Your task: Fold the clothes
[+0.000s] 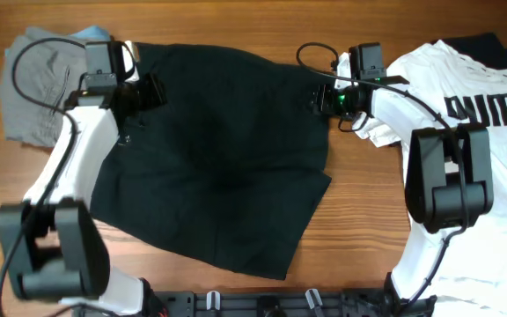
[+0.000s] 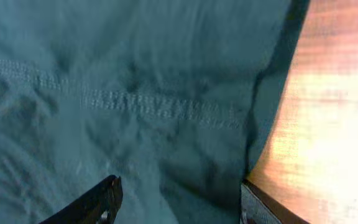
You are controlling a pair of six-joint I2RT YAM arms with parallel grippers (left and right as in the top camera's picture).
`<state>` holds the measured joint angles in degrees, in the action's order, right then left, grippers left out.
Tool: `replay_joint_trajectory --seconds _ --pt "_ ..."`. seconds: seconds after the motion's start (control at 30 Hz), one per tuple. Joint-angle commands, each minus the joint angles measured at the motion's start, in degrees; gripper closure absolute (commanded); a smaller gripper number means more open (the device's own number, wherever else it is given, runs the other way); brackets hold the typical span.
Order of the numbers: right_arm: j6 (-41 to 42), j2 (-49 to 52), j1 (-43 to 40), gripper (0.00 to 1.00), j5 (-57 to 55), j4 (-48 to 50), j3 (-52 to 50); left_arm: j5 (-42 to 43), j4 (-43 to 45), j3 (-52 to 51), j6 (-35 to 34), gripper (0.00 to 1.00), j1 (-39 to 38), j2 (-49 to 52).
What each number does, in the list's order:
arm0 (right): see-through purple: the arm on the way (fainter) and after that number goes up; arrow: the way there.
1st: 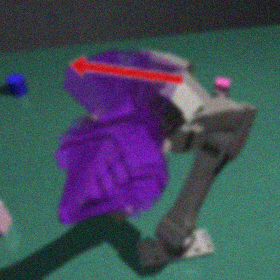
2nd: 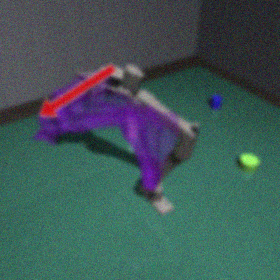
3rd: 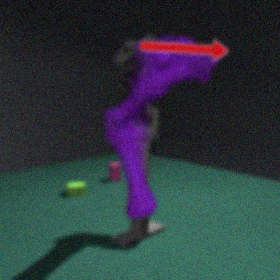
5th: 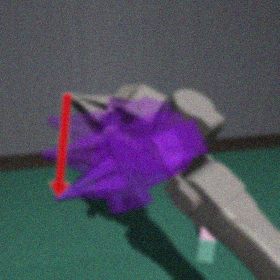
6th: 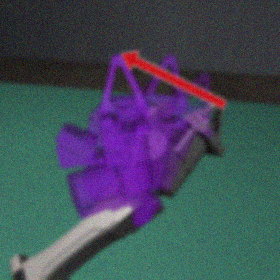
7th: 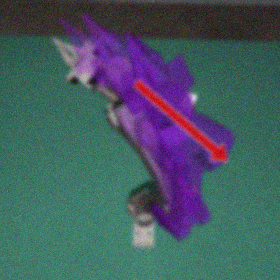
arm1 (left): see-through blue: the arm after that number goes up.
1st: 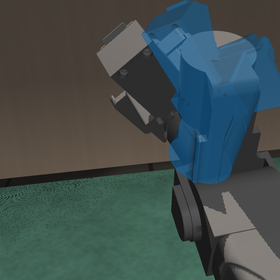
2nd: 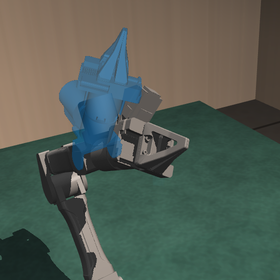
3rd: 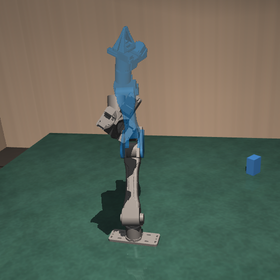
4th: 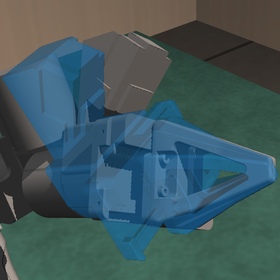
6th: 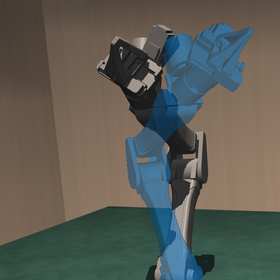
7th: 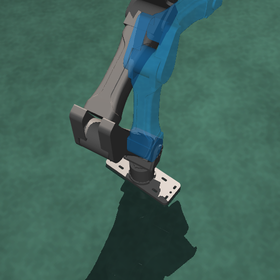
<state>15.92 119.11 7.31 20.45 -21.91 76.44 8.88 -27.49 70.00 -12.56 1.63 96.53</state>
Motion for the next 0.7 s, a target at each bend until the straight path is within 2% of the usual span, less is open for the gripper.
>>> replay_joint_trajectory --seconds 0.0,0.03,0.07,0.1,0.17,0.23,0.3,0.33,0.37,0.4,0.43,0.47,0.53,0.57,0.6,0.63,0.67 --pt "1.75 4.11 -0.04 0.39 -7.41 3.93 -0.72 0.72 -3.78 -0.37 0.33 0.4 -0.31 -7.72" --pt "3.82 4.11 -0.11 0.39 -10.8 5.51 -0.72 0.72 -5.07 -0.37 0.33 0.39 -0.31 -9.22" --pt "3.74 4.11 -0.2 0.43 -11.21 6.97 -0.72 0.72 -6.34 -0.37 0.33 0.39 -0.31 -10.62" --pt "3.69 4.11 -0.2 0.64 -10.91 7.96 -0.72 0.7 -7.56 -0.37 0.33 0.38 -0.31 -11.85" --pt "3.67 4.11 -0.2 0.69 -10.12 8.04 -0.72 0.7 -8.81 -0.37 0.33 0.36 -0.31 -12.55" --pt "3.58 4.11 -0.37 0.86 -12.11 9.4 -0.72 0.7 -9.73 -0.39 0.33 0.36 -0.28 -12.52" --pt "3.67 4.11 -1.36 0.92 -16.13 14.16 -0.72 0.7 -9.84 -0.39 0.33 0.35 -0.31 -12.52" --pt "3.65 4.13 -2.08 0.91 -16.31 17.49 -0.72 0.7 -9.88 -0.39 0.33 0.35 -0.28 -12.52" --pt "3.61 4.13 -2.47 0.63 -15.06 19.58 -0.72 0.7 -10.08 -0.39 0.33 0.34 -0.31 -12.52" --pt "3.58 4.11 -2.62 0.48 -14.12 20.35 -0.72 0.7 -10.16 -0.39 0.31 0.34 -0.31 -12.52" --pt "3.52 4.13 -2.69 0.45 -12.09 20.81 -0.72 0.7 -10.51 -0.39 0.33 0.34 -0.28 -12.52" --pt "2.86 4.13 -2.64 0.47 -10.03 20.79 -0.72 0.7 -10.64 -0.39 0.33 0.34 -0.31 -12.52" --pt "0.55 4.24 -2.4 0.64 -6.82 20.79 -0.72 0.68 -10.71 -0.39 0.33 0.32 -0.31 -12.52" --pt "0.55 4.24 -2.4 0.66 -6.8 20.7 -0.72 0.68 -10.71 -0.39 0.33 0.32 -0.28 -12.52" --pt "0.52 4.24 -2.34 0.63 -6.27 20.52 -0.72 0.68 -10.71 -0.39 0.33 0.31 -0.28 -12.52" --pt "-0.48 4.26 -2.29 0.51 -4.74 20.46 -0.72 0.68 -10.71 -0.39 0.33 0.31 -0.28 -12.52" --pt "-2.64 4.37 -2.27 0.45 -2.54 20.57 -0.72 0.68 -10.71 -0.39 0.33 0.3 -0.28 -12.52"
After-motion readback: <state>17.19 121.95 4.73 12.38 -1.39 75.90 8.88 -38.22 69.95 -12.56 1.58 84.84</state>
